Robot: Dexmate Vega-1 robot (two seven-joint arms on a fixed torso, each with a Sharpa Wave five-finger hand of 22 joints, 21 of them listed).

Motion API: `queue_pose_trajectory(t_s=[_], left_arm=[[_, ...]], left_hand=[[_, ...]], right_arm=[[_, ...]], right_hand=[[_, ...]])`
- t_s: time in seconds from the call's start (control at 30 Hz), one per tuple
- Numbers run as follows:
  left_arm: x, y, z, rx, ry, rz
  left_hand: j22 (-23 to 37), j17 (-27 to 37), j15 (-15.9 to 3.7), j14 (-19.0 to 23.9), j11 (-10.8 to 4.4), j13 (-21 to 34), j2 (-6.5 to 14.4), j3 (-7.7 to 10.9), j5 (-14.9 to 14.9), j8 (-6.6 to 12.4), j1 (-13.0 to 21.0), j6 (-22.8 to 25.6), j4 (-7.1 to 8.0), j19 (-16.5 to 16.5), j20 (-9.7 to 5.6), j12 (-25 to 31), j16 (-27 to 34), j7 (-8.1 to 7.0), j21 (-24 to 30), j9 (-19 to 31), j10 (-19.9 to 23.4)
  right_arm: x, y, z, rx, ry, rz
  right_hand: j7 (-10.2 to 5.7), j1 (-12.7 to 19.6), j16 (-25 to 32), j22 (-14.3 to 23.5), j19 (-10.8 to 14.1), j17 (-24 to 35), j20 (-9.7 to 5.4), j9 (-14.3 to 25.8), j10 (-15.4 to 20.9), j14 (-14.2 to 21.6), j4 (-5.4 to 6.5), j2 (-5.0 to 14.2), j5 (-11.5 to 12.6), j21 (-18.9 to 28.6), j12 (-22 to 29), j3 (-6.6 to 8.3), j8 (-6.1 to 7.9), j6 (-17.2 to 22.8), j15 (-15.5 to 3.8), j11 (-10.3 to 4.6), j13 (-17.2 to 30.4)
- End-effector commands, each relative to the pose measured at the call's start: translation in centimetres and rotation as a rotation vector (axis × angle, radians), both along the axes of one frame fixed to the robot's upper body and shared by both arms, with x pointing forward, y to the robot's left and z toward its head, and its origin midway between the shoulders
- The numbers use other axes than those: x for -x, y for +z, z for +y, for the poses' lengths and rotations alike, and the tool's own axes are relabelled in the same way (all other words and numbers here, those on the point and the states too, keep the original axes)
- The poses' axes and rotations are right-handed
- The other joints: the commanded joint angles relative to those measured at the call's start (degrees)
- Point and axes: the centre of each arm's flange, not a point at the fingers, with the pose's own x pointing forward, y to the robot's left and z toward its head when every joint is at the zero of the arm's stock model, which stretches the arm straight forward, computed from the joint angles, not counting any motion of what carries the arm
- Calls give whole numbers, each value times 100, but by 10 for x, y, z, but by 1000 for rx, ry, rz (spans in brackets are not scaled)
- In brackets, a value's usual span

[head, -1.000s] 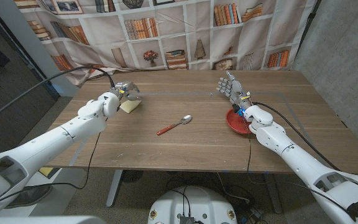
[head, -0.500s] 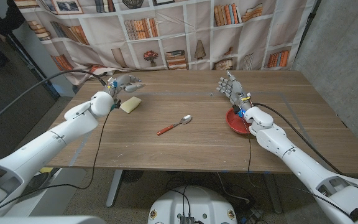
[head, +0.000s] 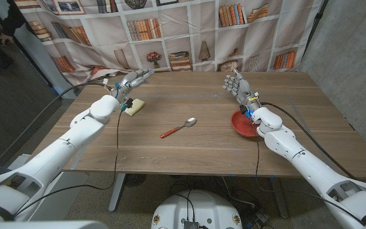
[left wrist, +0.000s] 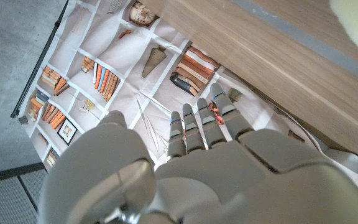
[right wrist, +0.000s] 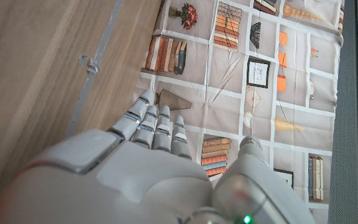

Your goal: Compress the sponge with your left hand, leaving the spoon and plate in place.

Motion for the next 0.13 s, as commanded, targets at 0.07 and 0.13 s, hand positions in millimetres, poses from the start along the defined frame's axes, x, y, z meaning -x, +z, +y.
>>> queue_pose_trajectory(t_s=[0.07, 0.13], left_arm=[[-2, -3, -11, 134, -146, -17], [-3, -6, -8, 135, -146, -9]], left_hand=[[27, -9, -38, -97, 8, -27, -11, -53, 27, 30, -105, 13, 5, -76, 2, -20, -29, -14, -39, 8, -61], [27, -12, -39, -104, 16, -33, -11, -58, 29, 35, -114, 16, 3, -79, 0, -16, -27, -16, -43, 7, -63]], right_arm=[[-2, 8, -4, 0, 10, -22], [-1, 8, -4, 1, 8, -22]], right_hand=[[-22, 46, -14, 21, 24, 11, -16, 31, 55, 14, -28, -19, -4, -2, -25, -2, 17, 62, 2, -2, 33], [-16, 46, -13, 21, 26, 11, -15, 31, 53, 17, -28, -19, -4, -3, -26, -2, 17, 63, 0, -9, 33]])
